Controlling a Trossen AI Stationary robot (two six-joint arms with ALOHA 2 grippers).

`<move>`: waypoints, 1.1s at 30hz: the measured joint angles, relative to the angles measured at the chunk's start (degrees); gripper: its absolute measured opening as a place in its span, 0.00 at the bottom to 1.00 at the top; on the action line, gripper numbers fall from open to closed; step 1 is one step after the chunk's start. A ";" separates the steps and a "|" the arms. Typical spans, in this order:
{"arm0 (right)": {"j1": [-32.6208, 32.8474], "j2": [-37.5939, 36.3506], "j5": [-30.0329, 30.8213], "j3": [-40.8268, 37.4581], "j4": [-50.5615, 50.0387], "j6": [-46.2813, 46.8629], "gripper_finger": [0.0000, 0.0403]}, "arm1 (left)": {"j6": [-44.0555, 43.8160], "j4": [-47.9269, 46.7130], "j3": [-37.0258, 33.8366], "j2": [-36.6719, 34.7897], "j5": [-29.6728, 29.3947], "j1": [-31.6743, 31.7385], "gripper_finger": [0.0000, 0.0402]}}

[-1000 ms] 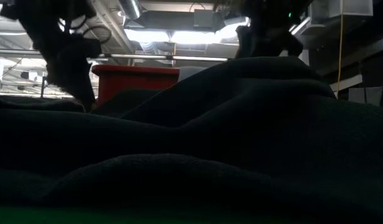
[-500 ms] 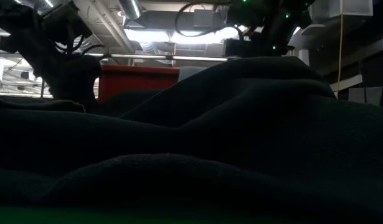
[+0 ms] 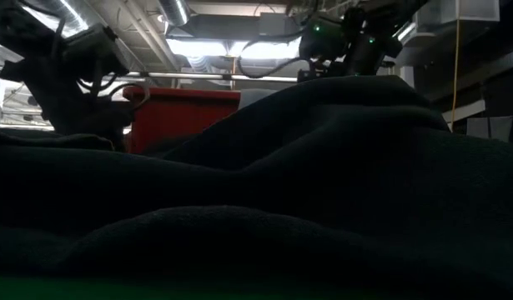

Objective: Fold Laundry from Bin
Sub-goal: Fold the dark blue pants

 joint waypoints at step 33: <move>-6.46 -0.11 -10.26 0.03 2.08 14.64 0.45 | 0.20 0.83 0.07 2.71 -2.83 -0.02 0.37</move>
